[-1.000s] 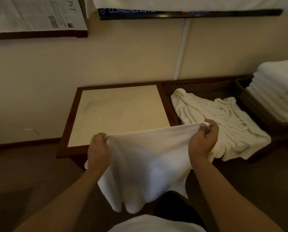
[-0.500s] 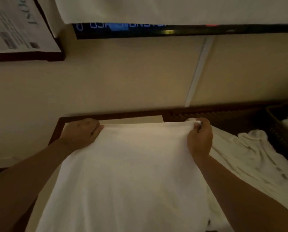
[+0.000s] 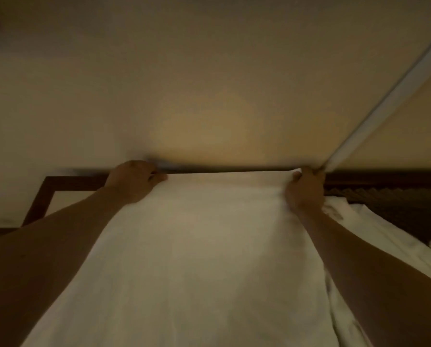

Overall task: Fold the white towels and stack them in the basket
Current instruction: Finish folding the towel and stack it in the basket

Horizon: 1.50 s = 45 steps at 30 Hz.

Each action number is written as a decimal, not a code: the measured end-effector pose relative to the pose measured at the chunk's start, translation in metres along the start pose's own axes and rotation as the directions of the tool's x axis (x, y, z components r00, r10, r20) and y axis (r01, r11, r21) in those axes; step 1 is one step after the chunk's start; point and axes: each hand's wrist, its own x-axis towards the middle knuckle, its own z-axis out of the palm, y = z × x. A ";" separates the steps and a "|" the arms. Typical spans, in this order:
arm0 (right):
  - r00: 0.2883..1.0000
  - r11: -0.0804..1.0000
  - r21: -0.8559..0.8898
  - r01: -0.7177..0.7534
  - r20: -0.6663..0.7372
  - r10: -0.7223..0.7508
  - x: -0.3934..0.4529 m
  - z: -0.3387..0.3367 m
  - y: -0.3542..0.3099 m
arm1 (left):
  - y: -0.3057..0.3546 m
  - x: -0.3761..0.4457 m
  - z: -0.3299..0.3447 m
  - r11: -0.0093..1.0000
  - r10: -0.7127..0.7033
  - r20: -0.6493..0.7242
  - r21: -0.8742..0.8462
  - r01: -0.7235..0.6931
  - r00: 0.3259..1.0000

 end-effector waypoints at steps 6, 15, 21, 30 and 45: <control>0.987 0.977 -0.175 0.119 -0.090 -0.136 -0.060 0.022 -0.074 | -0.034 -0.009 -0.010 0.765 -0.131 0.251 -0.590 0.259 0.959; 0.808 0.810 -0.301 0.503 0.496 -0.318 -0.158 0.091 -0.147 | -0.110 -0.037 -0.038 0.485 0.179 0.593 -0.748 0.454 0.785; 0.827 0.799 -0.358 0.484 0.486 -0.283 -0.159 0.089 -0.152 | -0.180 -0.041 -0.035 0.900 0.141 0.569 -0.415 0.136 0.810; 0.889 0.786 -0.479 0.391 0.418 -0.188 -0.172 0.090 -0.170 | -0.228 -0.042 -0.004 0.969 -0.070 0.090 -0.232 0.089 0.993; 0.814 0.786 -0.329 0.523 0.466 -0.346 -0.270 0.095 -0.186 | -0.180 -0.125 0.037 0.968 -0.236 -0.148 -0.119 0.219 0.961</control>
